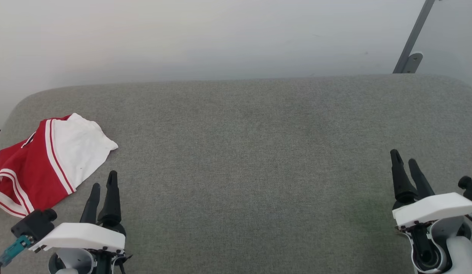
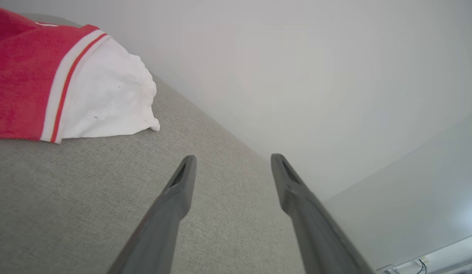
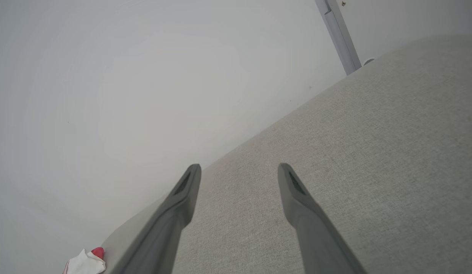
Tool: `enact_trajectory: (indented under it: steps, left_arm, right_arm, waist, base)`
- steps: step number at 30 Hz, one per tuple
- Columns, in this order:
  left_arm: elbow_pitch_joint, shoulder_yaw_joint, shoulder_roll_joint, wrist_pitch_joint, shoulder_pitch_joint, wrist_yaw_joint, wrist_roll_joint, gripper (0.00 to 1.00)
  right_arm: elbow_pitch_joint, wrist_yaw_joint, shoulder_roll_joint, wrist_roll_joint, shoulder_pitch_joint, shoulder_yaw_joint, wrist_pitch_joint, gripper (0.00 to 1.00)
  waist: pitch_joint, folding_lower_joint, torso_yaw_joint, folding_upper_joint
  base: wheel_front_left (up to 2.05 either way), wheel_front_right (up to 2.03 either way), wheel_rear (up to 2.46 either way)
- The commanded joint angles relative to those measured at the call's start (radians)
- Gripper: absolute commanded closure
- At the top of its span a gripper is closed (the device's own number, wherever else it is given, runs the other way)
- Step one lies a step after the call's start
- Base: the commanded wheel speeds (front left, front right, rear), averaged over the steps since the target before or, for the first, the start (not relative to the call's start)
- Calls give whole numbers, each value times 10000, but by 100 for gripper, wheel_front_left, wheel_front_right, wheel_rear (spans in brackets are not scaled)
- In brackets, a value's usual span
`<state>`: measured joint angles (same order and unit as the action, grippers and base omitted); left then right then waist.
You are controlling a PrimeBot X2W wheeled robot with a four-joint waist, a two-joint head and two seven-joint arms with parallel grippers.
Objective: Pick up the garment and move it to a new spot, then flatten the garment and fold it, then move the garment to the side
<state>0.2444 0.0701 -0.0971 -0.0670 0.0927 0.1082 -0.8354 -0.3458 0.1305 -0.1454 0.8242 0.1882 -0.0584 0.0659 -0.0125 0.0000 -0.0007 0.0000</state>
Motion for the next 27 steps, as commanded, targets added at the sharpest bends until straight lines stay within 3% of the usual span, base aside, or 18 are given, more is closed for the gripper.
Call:
enact_trajectory:
  steps: [1, 12, 27]
  left_arm:
    - [-180, -39, -109, -128, 221, -68, 511, 0]
    - [-161, -355, -267, -472, 236, -333, 2057, 0]
    - [-115, -610, -465, -859, 316, -496, 3587, 0]
  right_arm:
    - [139, 1, -81, -536, 312, -7, 140, 0]
    - [-3, 2, -146, -2447, 510, -38, 481, 0]
    - [-421, 1, -288, -4075, 927, 62, 884, 0]
  waist:
    - [-2, 0, -1, 0]
    - [-16, 0, -4, 0]
    - [-39, 0, -27, 0]
  base:
    - [0, 0, 0]
    - [0, 0, 0]
    - [0, 0, 0]
